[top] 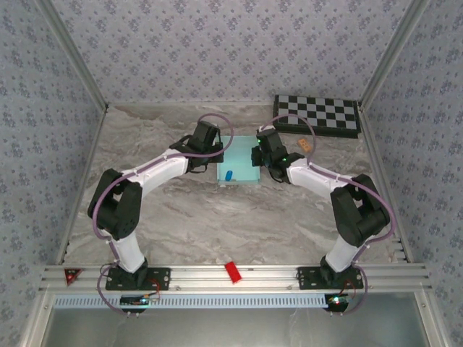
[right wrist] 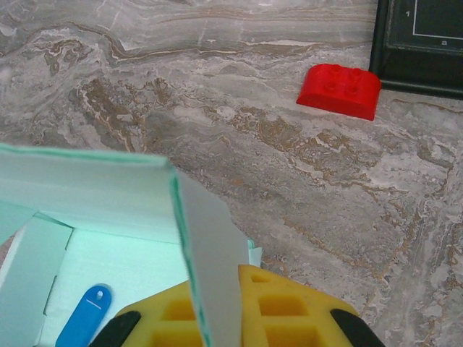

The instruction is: Fold the paper box

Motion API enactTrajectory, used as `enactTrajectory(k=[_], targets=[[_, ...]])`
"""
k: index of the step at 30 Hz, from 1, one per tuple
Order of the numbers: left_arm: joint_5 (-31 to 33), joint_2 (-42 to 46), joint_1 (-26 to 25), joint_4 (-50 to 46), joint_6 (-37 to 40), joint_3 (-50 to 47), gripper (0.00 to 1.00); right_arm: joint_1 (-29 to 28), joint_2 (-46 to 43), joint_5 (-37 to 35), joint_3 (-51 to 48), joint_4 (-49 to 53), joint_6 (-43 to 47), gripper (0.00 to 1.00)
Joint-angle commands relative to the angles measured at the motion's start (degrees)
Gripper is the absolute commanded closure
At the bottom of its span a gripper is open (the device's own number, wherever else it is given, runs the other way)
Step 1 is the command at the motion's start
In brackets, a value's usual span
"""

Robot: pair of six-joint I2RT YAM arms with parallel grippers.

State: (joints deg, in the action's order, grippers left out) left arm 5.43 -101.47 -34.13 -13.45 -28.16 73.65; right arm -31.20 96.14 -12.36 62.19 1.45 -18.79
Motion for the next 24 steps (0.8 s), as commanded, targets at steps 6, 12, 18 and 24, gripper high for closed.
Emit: enactTrajectory(k=[6, 12, 18, 24], targets=[[-1.30, -1.21, 0.38, 1.50, -2.76, -0.45, 0.96, -0.74, 0.67, -5.14, 0.48, -0.48, -3.26, 0.93], [-1.12, -1.06, 0.05, 3.11, -3.64, -1.96, 0.99, -1.35, 0.11, -6.49, -1.36, -2.23, -4.57, 0.96], [-0.33, -0.09, -0.60, 6.51, -4.26, -4.75, 1.00, -2.26, -1.33, -7.58, -4.75, -6.85, -4.60, 0.97], [1.08, 0.99, -1.72, 9.03, -4.53, -7.19, 1.00, -3.03, -1.72, -7.77, -6.85, -9.85, -4.45, 0.98]])
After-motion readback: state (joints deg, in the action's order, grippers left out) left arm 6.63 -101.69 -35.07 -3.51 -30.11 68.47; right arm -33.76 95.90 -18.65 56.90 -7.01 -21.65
